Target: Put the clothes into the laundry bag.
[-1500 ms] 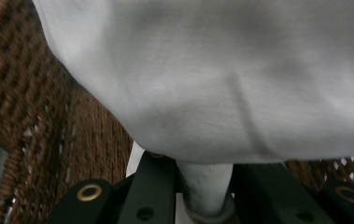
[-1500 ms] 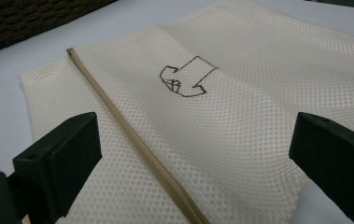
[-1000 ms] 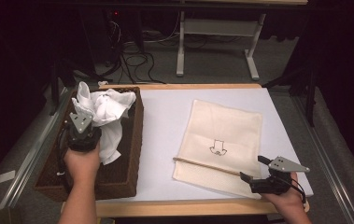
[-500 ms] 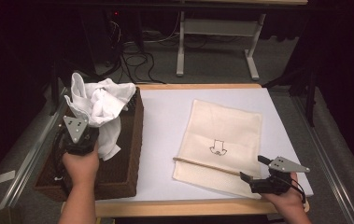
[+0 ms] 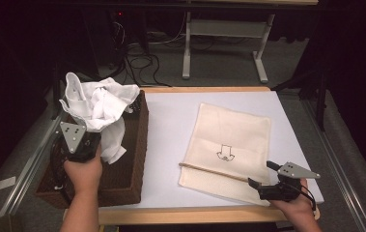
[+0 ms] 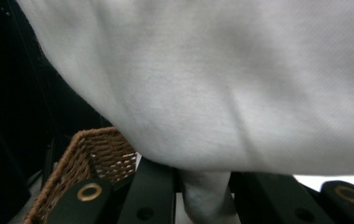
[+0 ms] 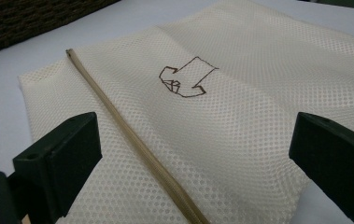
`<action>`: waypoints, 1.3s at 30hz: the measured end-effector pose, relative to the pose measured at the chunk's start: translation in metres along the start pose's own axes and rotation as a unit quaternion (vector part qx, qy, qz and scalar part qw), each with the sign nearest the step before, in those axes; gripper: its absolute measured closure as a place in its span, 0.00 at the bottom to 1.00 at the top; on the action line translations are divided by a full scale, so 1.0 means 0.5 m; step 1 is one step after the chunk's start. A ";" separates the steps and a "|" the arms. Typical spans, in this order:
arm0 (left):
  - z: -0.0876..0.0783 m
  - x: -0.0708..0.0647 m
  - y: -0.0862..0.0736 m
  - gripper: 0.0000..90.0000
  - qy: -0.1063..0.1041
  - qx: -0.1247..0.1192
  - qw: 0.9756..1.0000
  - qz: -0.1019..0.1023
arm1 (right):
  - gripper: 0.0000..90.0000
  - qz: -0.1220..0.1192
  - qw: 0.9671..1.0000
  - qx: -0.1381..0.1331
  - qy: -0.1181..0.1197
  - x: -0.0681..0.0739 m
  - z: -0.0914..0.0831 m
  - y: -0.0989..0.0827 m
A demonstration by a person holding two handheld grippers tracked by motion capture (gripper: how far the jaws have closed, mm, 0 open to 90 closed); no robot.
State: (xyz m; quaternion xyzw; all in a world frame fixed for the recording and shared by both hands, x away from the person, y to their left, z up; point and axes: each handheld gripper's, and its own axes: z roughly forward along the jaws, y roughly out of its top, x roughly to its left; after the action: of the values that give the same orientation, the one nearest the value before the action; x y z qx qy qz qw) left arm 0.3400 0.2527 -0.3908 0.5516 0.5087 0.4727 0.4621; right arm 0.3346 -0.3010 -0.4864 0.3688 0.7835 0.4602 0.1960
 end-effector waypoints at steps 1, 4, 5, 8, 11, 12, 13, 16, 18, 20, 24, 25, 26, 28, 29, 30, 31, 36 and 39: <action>-0.001 -0.002 0.005 0.90 0.001 -0.002 1.000 0.000 | 0.03 0.004 1.000 0.000 0.000 0.000 0.000 0.000; -0.005 -0.012 0.023 0.90 -0.002 -0.010 1.000 0.003 | 0.03 0.003 1.000 0.001 -0.001 0.000 -0.001 0.000; -0.007 -0.015 0.029 0.90 -0.004 -0.013 1.000 0.004 | 0.03 0.002 1.000 0.000 -0.001 -0.001 -0.001 0.000; -0.012 -0.027 0.048 0.90 -0.010 -0.027 1.000 0.008 | 0.03 0.002 1.000 0.000 -0.001 -0.001 -0.001 0.000; -0.015 -0.036 0.060 0.90 -0.015 -0.034 0.999 0.007 | 0.03 0.002 1.000 0.000 -0.002 -0.001 0.000 0.000; -0.017 -0.047 0.069 0.90 -0.022 -0.040 0.999 0.008 | 0.03 0.002 1.000 0.000 -0.001 -0.001 0.000 0.000; -0.017 -0.047 0.069 0.90 -0.022 -0.040 0.999 0.008 | 0.03 0.002 1.000 0.000 -0.001 -0.001 0.000 0.000; -0.017 -0.071 0.083 0.90 -0.036 -0.048 0.998 0.010 | 0.03 -0.001 1.000 -0.001 -0.001 -0.001 -0.001 0.001; -0.015 -0.084 0.086 0.90 -0.039 -0.050 0.998 0.017 | 0.03 0.005 1.000 0.000 -0.003 -0.001 -0.003 0.001; -0.012 -0.096 0.089 0.90 -0.044 -0.052 0.998 0.014 | 0.03 0.004 1.000 -0.001 -0.003 -0.001 -0.003 0.001; -0.009 -0.121 0.098 0.90 -0.058 -0.058 0.997 0.017 | 0.03 0.004 1.000 -0.002 -0.003 -0.001 -0.004 0.001; -0.008 -0.127 0.101 0.90 -0.061 -0.059 0.996 0.017 | 0.03 0.004 1.000 -0.002 -0.003 -0.001 -0.004 0.001; -0.007 -0.133 0.103 0.90 -0.065 -0.060 0.996 0.016 | 0.03 0.003 1.000 -0.002 -0.003 -0.002 -0.004 0.001; -0.006 -0.147 0.107 0.90 -0.071 -0.064 0.995 0.017 | 0.03 0.002 1.000 -0.003 -0.002 -0.002 -0.004 0.001; -0.005 -0.153 0.109 0.90 -0.076 -0.065 0.995 0.017 | 0.03 0.001 1.000 -0.003 -0.002 -0.002 -0.004 0.001; -0.004 -0.160 0.110 0.90 -0.080 -0.066 0.994 0.016 | 0.03 0.001 1.000 -0.004 -0.003 -0.002 -0.004 0.001; -0.003 -0.167 0.111 0.90 -0.083 -0.067 0.994 0.016 | 0.03 0.004 1.000 -0.001 -0.003 -0.001 -0.005 0.002; 0.004 -0.201 0.114 0.90 -0.100 -0.066 0.993 0.019 | 0.03 0.005 1.000 -0.004 -0.001 -0.001 -0.006 0.002; 0.006 -0.215 0.114 0.90 -0.107 -0.067 0.992 0.018 | 0.03 0.003 1.000 -0.006 -0.001 -0.002 -0.007 0.002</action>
State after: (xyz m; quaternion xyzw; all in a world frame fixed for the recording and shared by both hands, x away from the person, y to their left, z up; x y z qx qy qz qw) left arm 0.3462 0.1423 -0.3401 0.5757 0.4135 0.4524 0.5412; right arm 0.3336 -0.3035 -0.4836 0.3708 0.7793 0.4649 0.1975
